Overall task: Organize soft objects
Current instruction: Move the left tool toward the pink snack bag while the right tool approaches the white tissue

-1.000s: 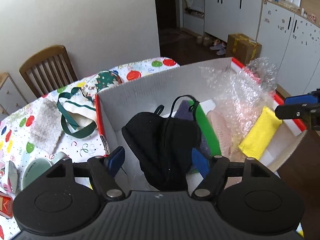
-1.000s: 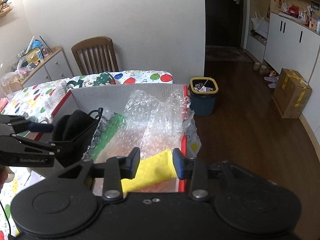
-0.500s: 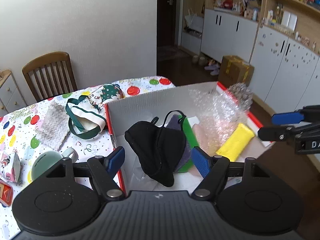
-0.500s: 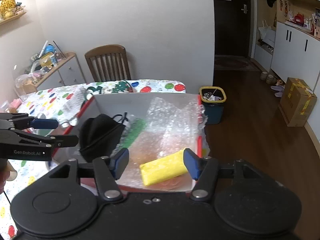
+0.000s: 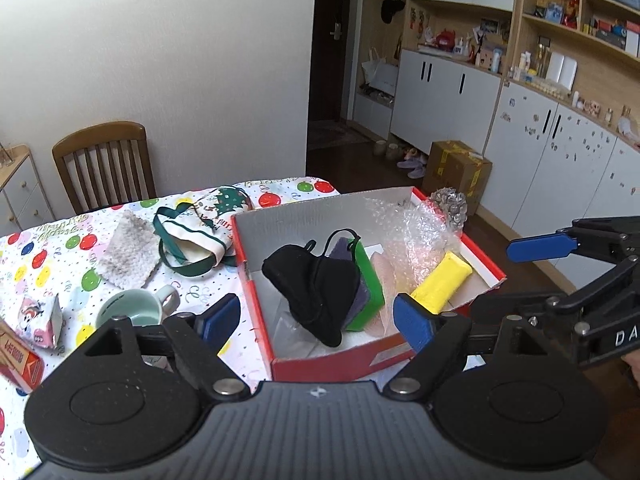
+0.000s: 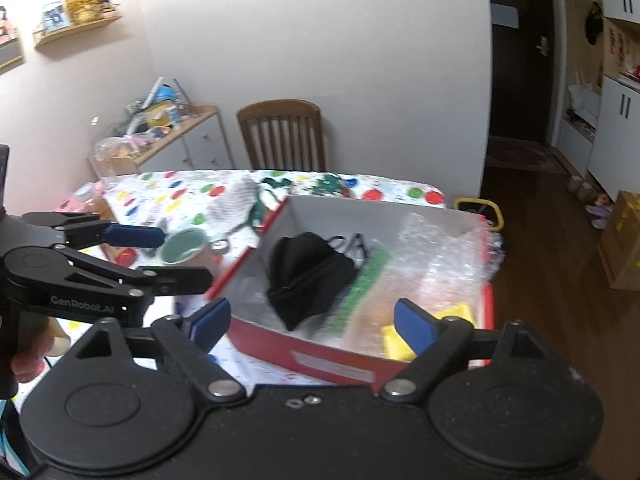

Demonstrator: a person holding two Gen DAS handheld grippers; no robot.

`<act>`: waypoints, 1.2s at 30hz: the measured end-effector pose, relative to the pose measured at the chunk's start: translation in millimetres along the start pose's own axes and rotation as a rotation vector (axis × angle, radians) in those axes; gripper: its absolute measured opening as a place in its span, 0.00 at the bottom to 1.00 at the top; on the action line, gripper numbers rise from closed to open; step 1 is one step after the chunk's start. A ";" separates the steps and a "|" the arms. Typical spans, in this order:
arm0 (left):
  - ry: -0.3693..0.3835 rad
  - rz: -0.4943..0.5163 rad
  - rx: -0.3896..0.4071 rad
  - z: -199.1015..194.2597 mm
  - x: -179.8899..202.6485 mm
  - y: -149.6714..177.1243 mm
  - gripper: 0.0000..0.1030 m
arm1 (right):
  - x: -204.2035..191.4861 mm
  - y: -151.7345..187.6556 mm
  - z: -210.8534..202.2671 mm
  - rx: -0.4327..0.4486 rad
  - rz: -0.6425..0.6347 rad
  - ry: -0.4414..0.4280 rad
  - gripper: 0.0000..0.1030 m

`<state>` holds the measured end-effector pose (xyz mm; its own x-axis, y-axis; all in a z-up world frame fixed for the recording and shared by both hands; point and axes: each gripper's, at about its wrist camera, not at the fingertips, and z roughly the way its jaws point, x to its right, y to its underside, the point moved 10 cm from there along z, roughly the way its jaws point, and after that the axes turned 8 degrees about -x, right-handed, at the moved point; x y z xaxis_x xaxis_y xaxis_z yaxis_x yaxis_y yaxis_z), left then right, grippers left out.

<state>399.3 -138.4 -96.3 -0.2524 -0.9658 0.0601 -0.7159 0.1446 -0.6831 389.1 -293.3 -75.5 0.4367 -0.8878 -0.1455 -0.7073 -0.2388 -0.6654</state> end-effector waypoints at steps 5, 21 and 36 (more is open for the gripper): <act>0.005 -0.038 0.010 -16.6 -21.1 10.1 0.83 | -29.3 -1.4 -3.0 0.016 -0.033 -0.024 0.95; 0.012 -0.154 0.019 -39.4 -124.9 53.0 1.00 | -101.1 7.6 22.7 -0.012 -0.063 -0.070 0.97; -0.195 -0.140 0.031 -6.7 -234.2 69.2 1.00 | -184.7 11.9 90.8 -0.102 -0.099 -0.104 0.94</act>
<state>404.5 99.2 -152.8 -0.0199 -0.9997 0.0160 -0.7136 0.0030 -0.7005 350.5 -96.5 -123.0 0.5581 -0.8138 -0.1617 -0.7087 -0.3662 -0.6030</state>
